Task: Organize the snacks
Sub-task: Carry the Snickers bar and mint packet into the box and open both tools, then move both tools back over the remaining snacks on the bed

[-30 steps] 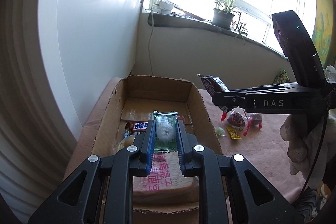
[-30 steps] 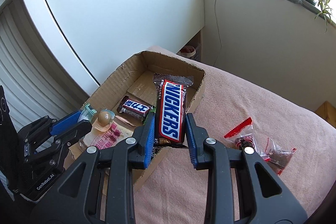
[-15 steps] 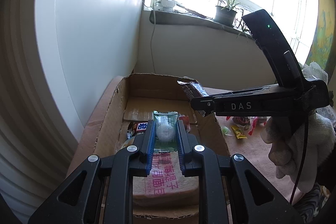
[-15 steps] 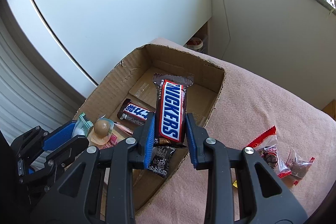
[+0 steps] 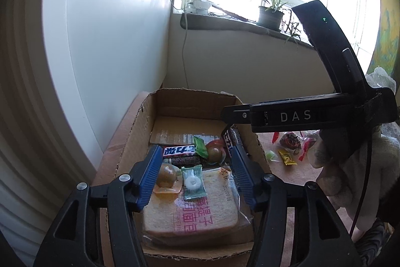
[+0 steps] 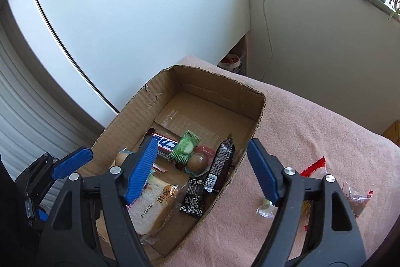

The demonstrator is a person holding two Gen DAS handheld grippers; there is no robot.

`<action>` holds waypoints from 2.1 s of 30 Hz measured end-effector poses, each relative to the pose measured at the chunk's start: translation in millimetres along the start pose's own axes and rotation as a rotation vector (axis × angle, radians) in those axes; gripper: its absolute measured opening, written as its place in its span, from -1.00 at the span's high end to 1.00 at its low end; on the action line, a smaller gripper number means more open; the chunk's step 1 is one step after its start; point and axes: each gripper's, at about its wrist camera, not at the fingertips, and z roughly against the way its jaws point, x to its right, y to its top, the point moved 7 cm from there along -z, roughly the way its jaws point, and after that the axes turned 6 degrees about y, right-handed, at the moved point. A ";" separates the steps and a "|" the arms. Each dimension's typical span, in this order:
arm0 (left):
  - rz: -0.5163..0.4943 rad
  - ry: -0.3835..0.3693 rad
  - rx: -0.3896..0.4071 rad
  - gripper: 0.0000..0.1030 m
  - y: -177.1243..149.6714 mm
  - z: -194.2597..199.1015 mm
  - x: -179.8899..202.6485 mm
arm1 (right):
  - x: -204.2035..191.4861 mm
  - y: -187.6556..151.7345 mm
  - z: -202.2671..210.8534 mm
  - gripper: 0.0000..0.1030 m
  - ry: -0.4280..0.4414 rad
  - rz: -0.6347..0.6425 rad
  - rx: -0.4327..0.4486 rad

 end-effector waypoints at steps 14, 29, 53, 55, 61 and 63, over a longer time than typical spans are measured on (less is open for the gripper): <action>-0.007 0.122 -0.033 -0.59 -3.4 -3.8 -8.3 | 12.8 1.1 20.9 -0.50 -0.074 0.022 0.036; -0.020 0.124 -0.035 -0.59 1.7 -2.6 12.5 | 68.1 -10.0 65.6 -0.50 -0.105 -0.076 0.150; -0.077 -0.091 -0.060 -0.48 -4.5 -7.4 131.2 | 207.3 -80.1 105.3 -0.50 -0.192 -0.116 0.007; -0.107 -0.105 -0.083 -0.38 -11.8 -13.4 144.9 | 208.4 -84.0 101.1 -0.50 -0.181 -0.109 -0.004; -0.144 -0.152 -0.147 0.05 -25.7 -36.8 172.9 | 211.1 -85.5 92.2 -0.50 -0.150 -0.127 -0.007; -0.156 -0.152 -0.163 0.17 -28.4 -46.0 178.0 | 212.4 -86.3 87.0 -0.50 -0.134 -0.138 -0.011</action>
